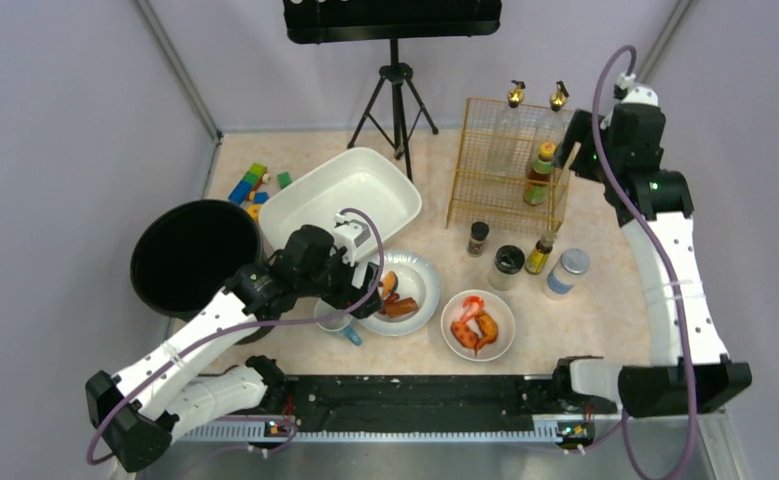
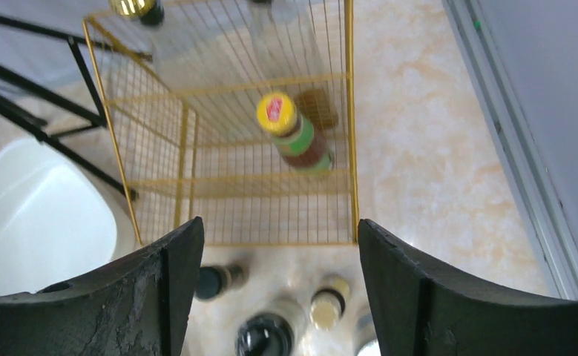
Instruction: Clear the kitchen counter
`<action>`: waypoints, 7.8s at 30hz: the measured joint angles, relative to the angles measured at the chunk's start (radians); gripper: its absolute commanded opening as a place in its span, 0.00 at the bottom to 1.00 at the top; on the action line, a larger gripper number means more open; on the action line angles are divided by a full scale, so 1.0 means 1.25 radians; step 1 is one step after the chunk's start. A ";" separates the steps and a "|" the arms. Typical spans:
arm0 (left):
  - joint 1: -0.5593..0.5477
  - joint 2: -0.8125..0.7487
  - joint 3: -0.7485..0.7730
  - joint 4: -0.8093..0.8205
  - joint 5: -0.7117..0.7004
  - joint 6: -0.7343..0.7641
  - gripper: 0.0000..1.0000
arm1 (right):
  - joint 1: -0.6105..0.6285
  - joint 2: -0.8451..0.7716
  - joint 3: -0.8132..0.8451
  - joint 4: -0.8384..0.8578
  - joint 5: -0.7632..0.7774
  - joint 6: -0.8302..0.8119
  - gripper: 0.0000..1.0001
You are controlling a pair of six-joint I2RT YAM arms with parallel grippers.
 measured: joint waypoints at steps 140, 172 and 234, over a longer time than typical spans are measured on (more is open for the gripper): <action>0.000 -0.012 -0.002 -0.001 0.004 0.002 0.99 | 0.117 0.410 0.344 -0.138 0.015 0.000 0.00; 0.000 -0.009 -0.002 -0.001 0.010 0.002 0.99 | 0.118 0.105 -0.078 -0.019 0.108 -0.029 0.00; 0.000 -0.002 -0.003 -0.001 0.016 0.002 0.99 | 0.074 0.139 -0.239 0.119 0.103 -0.006 0.00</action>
